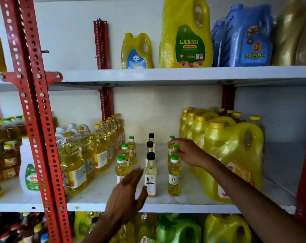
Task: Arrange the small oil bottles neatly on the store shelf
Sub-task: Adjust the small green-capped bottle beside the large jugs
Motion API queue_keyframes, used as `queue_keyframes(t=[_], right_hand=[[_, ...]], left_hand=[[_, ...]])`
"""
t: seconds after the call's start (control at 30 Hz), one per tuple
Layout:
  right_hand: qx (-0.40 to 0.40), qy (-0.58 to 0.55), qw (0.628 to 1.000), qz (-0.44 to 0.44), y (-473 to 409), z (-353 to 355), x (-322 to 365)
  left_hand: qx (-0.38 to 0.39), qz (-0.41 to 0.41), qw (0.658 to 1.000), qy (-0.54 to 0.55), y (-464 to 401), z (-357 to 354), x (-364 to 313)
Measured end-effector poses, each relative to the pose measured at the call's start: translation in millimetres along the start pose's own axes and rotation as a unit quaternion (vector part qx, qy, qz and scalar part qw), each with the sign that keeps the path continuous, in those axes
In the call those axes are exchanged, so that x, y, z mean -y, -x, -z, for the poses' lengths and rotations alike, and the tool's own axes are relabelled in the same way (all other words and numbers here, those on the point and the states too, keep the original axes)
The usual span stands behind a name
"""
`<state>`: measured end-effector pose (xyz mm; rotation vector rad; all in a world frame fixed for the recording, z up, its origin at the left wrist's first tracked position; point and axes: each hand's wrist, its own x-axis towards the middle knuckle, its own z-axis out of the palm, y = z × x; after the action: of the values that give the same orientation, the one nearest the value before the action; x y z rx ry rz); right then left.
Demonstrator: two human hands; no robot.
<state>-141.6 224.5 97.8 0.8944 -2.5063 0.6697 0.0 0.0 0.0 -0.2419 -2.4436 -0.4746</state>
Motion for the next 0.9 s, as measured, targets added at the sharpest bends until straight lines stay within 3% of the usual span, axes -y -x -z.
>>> queue_keyframes(t=[0.1,0.2,0.63,0.9], right_hand=[[0.102,-0.004,0.994,-0.025,-1,-12,-8],[0.125,-0.014,0.991,-0.044,-1,-18,-12],[0.037,-0.015,0.995,-0.086,4,-22,-14],[0.106,0.006,0.992,-0.072,6,-10,-7]], left_hand=[[0.099,0.043,0.994,-0.008,18,-32,14],[0.158,0.088,0.983,0.0,29,-49,25],[0.156,0.113,0.981,-0.02,32,-69,31],[0.148,0.115,0.982,-0.01,35,-70,32]])
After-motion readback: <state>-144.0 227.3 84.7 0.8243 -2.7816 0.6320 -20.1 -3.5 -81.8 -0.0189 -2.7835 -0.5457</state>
